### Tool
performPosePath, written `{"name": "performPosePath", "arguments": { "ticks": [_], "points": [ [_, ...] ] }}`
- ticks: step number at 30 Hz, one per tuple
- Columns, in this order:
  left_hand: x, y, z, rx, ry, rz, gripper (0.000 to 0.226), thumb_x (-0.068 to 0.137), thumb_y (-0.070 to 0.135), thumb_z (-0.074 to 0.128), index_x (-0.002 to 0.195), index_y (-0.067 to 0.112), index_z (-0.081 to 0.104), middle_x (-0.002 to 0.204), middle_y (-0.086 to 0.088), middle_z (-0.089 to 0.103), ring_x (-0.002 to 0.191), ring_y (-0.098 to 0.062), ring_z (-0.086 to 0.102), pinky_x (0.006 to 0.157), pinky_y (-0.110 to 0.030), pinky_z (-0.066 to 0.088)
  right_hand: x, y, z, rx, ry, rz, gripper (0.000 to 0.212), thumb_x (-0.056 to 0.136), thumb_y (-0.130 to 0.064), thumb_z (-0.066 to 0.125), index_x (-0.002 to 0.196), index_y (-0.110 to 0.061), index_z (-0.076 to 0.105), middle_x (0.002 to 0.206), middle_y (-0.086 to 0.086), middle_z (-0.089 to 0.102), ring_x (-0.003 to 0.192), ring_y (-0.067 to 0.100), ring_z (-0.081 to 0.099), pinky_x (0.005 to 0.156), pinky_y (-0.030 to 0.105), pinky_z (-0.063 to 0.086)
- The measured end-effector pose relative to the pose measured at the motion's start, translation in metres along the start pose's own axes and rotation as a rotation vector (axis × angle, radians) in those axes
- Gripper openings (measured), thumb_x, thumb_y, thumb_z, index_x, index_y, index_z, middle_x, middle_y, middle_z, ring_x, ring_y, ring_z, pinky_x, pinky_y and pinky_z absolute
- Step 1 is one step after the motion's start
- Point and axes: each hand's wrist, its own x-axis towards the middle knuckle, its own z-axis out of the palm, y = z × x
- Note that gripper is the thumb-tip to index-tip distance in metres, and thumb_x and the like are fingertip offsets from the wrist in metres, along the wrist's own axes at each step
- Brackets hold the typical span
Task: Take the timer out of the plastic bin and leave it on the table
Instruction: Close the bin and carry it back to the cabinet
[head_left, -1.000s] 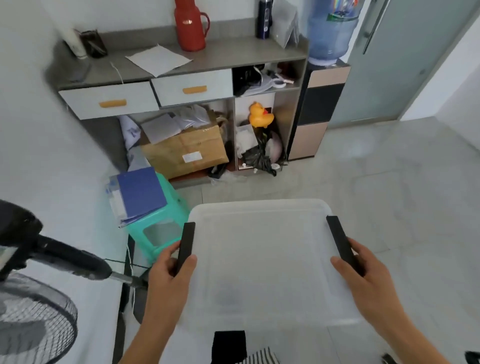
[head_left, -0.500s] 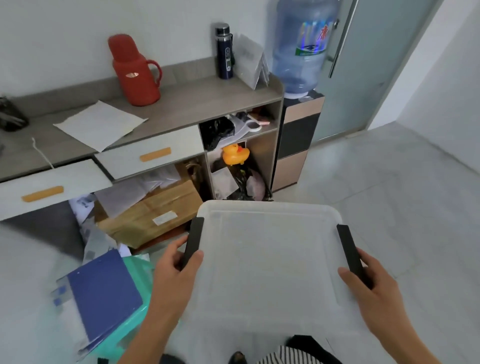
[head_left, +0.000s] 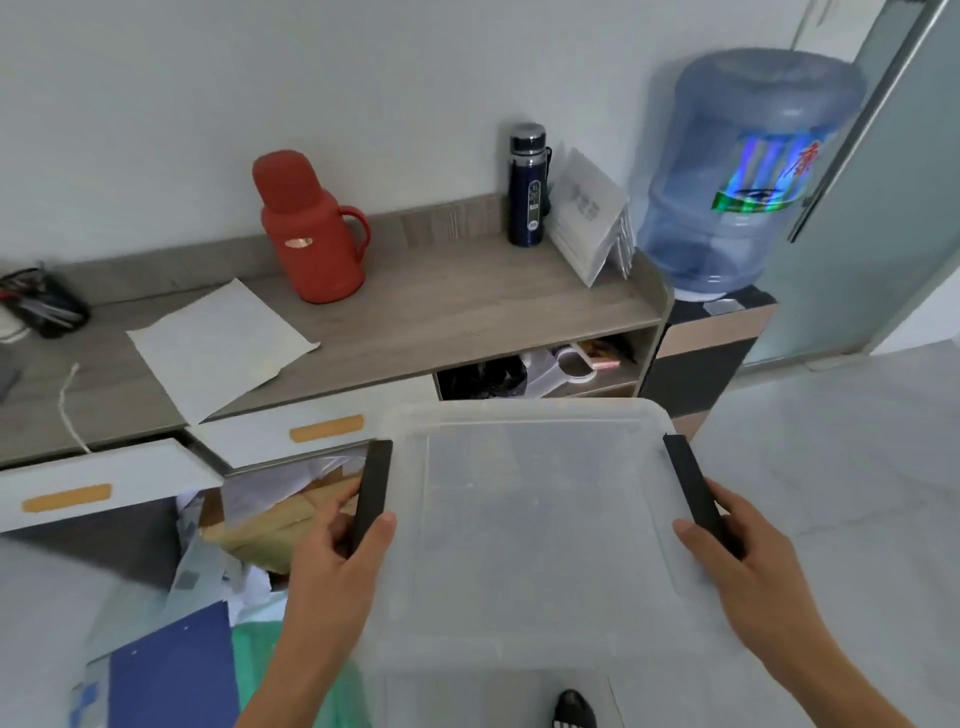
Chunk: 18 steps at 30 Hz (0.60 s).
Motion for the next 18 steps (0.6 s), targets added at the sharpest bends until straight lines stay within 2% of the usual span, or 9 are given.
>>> {"name": "performPosePath", "arguments": {
  "ticks": [2, 5, 7, 9, 12, 13, 16, 18],
  "points": [
    [0.026, 0.015, 0.007, -0.01, 0.048, 0.01, 0.034, 0.087, 0.012, 0.061, 0.115, 0.029, 0.055, 0.089, 0.001, 0.068, 0.076, -0.018, 0.063, 0.064, -0.028, 0.05, 0.042, -0.025, 0.006, 0.0, -0.05, -0.04, 0.043, 0.089, -0.016, 0.06, 0.131, -0.02, 0.052, 0.094, -0.012, 0.063, 0.081, 0.005, 0.06, 0.06, 0.017, 0.042],
    [0.064, 0.035, 0.011, -0.033, 0.122, 0.024, 0.033, 0.087, 0.012, 0.061, 0.115, 0.03, 0.055, 0.089, 0.002, 0.069, 0.071, -0.008, 0.064, 0.062, -0.023, 0.048, 0.096, -0.061, 0.022, -0.006, -0.11, -0.097, 0.046, 0.089, -0.018, 0.06, 0.134, -0.024, 0.049, 0.1, -0.007, 0.064, 0.087, 0.007, 0.06, 0.065, 0.02, 0.046],
    [0.091, 0.044, 0.013, -0.04, 0.142, 0.038, 0.034, 0.087, 0.013, 0.061, 0.116, 0.029, 0.055, 0.087, -0.006, 0.069, 0.071, -0.017, 0.063, 0.063, -0.027, 0.049, 0.129, -0.079, 0.036, -0.023, -0.135, -0.119, 0.049, 0.088, -0.02, 0.061, 0.136, -0.025, 0.048, 0.11, -0.003, 0.062, 0.093, 0.011, 0.061, 0.072, 0.027, 0.048],
    [0.122, 0.05, 0.014, -0.043, 0.159, 0.058, 0.036, 0.087, 0.012, 0.061, 0.118, 0.029, 0.056, 0.087, -0.008, 0.069, 0.073, -0.021, 0.061, 0.064, -0.03, 0.05, 0.159, -0.095, 0.053, -0.012, -0.131, -0.15, 0.047, 0.088, -0.019, 0.063, 0.132, -0.027, 0.051, 0.107, -0.006, 0.065, 0.094, 0.013, 0.063, 0.076, 0.03, 0.049],
    [0.173, 0.056, 0.015, -0.031, 0.147, 0.096, 0.036, 0.088, 0.014, 0.06, 0.118, 0.031, 0.053, 0.09, 0.005, 0.068, 0.073, -0.005, 0.065, 0.057, -0.014, 0.049, 0.199, -0.113, 0.079, -0.016, -0.101, -0.186, 0.045, 0.087, -0.018, 0.064, 0.128, -0.031, 0.053, 0.098, -0.019, 0.064, 0.084, 0.002, 0.065, 0.075, 0.027, 0.05],
    [0.189, 0.059, 0.016, -0.03, 0.137, 0.105, 0.035, 0.088, 0.014, 0.06, 0.118, 0.031, 0.052, 0.091, 0.007, 0.067, 0.073, -0.001, 0.065, 0.055, -0.012, 0.049, 0.211, -0.118, 0.088, -0.04, -0.094, -0.191, 0.045, 0.086, -0.02, 0.065, 0.128, -0.029, 0.053, 0.099, -0.02, 0.064, 0.085, 0.001, 0.064, 0.078, 0.028, 0.05],
    [0.239, 0.067, 0.016, -0.021, 0.115, 0.111, 0.039, 0.088, 0.014, 0.06, 0.124, 0.025, 0.052, 0.096, 0.0, 0.067, 0.077, -0.005, 0.063, 0.055, -0.011, 0.047, 0.246, -0.134, 0.111, -0.163, -0.073, -0.202, 0.053, 0.085, -0.03, 0.065, 0.135, -0.027, 0.049, 0.11, -0.012, 0.064, 0.1, 0.012, 0.062, 0.091, 0.037, 0.048],
    [0.273, 0.072, 0.017, -0.01, 0.097, 0.125, 0.041, 0.087, 0.014, 0.061, 0.126, 0.022, 0.053, 0.1, 0.001, 0.066, 0.085, -0.006, 0.062, 0.059, -0.012, 0.048, 0.265, -0.146, 0.125, -0.261, -0.071, -0.197, 0.058, 0.086, -0.035, 0.063, 0.14, -0.026, 0.044, 0.121, -0.007, 0.058, 0.105, 0.014, 0.055, 0.09, 0.034, 0.043]
  ]
}}
